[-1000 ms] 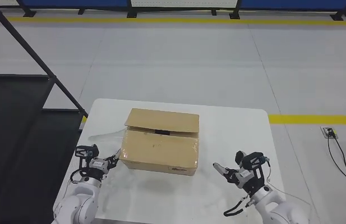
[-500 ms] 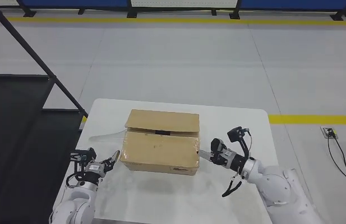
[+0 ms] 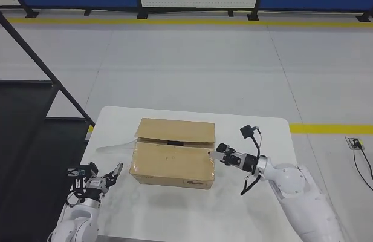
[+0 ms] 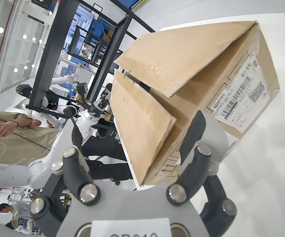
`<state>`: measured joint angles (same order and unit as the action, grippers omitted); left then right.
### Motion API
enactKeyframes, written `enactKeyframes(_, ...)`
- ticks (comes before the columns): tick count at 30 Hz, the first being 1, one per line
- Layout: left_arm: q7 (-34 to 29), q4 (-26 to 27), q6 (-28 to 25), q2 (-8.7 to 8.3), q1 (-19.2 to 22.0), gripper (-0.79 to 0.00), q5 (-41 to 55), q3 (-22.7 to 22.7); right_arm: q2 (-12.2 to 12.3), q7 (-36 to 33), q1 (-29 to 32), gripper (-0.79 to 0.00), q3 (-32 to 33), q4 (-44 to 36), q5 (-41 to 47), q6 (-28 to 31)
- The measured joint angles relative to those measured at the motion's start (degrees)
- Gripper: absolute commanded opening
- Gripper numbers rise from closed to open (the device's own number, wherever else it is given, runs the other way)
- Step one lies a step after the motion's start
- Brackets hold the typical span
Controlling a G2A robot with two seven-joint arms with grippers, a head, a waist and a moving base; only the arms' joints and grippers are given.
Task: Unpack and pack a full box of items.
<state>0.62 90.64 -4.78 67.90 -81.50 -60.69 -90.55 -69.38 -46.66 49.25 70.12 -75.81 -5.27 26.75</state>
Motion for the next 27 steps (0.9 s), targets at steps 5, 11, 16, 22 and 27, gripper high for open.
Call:
enactKeyframes(5, -0.09, -0.24, 0.11, 0.11, 0.26, 0.000, -0.14, 0.33, 0.01, -4.04, -0.57, 0.000, -0.53, 1.43, 6.56, 4.58)
enactKeyframes(11, 0.13, 0.23, -0.13, 0.17, -0.03, 0.000, -0.62, 0.36, 0.68, -11.25, 0.07, 0.000, 0.25, 0.17, 14.04, 9.24)
enactKeyframes(16, 1.02, 1.72, -0.64, 0.18, -0.80, 0.000, 0.03, -0.49, 1.48, -15.89, 1.98, 0.000, 1.21, -3.24, 17.10, 12.62)
enactKeyframes(22, 0.82, 3.56, -2.63, 0.03, -1.58, 0.000, 1.25, -2.14, 2.86, -17.19, 5.68, 0.000, 1.89, -9.71, 16.23, 13.71)
enactKeyframes(27, 2.09, 5.94, -7.13, -0.34, -3.41, 0.000, 0.36, -3.87, 4.35, -16.94, 8.36, 0.000, 1.42, -13.83, 13.01, 13.94)
